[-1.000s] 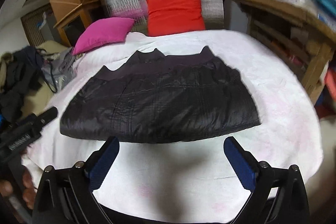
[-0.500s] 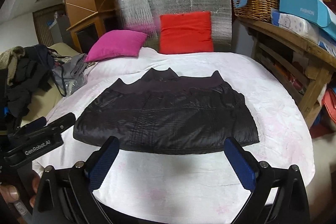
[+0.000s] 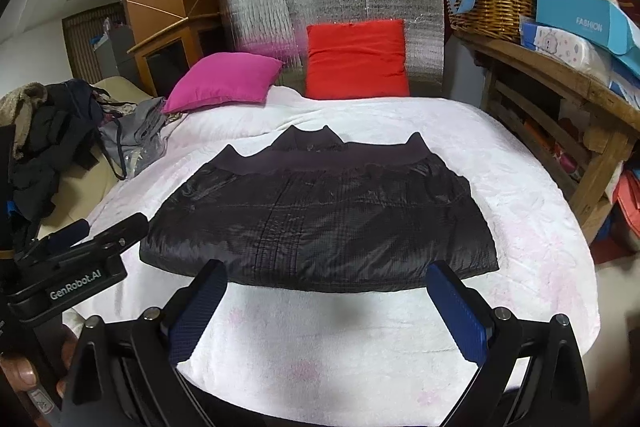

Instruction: Fold large clothes

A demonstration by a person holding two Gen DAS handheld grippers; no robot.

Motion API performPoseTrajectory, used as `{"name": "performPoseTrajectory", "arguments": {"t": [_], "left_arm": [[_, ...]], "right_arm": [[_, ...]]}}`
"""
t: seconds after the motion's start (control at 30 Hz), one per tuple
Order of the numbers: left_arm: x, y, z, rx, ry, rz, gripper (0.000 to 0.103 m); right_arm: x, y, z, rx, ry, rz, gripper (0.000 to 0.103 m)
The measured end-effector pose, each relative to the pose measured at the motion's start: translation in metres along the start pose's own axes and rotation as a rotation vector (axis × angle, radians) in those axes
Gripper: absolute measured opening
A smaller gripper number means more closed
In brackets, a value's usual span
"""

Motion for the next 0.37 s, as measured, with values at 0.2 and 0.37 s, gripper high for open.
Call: {"name": "performPoseTrajectory", "arguments": {"t": [0.2, 0.37], "left_arm": [[0.0040, 0.0009, 0.0030, -0.021, -0.017, 0.016, 0.098], [0.0060, -0.0048, 0.0043, -0.009, -0.028, 0.018, 0.098]], "right_arm": [[0.0021, -0.0058, 0.0020, -0.004, -0.002, -0.007, 0.101], [0.0043, -0.0110, 0.0035, -0.007, -0.010, -0.006, 0.101]]}}
Point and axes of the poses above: each gripper's, at about its wrist camera, not at the fingertips, and y roughly against the way its jaws point, z to its right, x to its top, the point moved 2 cm from there along -y, roughly the way its jaws point, and after that the axes turned 3 degrees about -y, right-handed, at the moved point
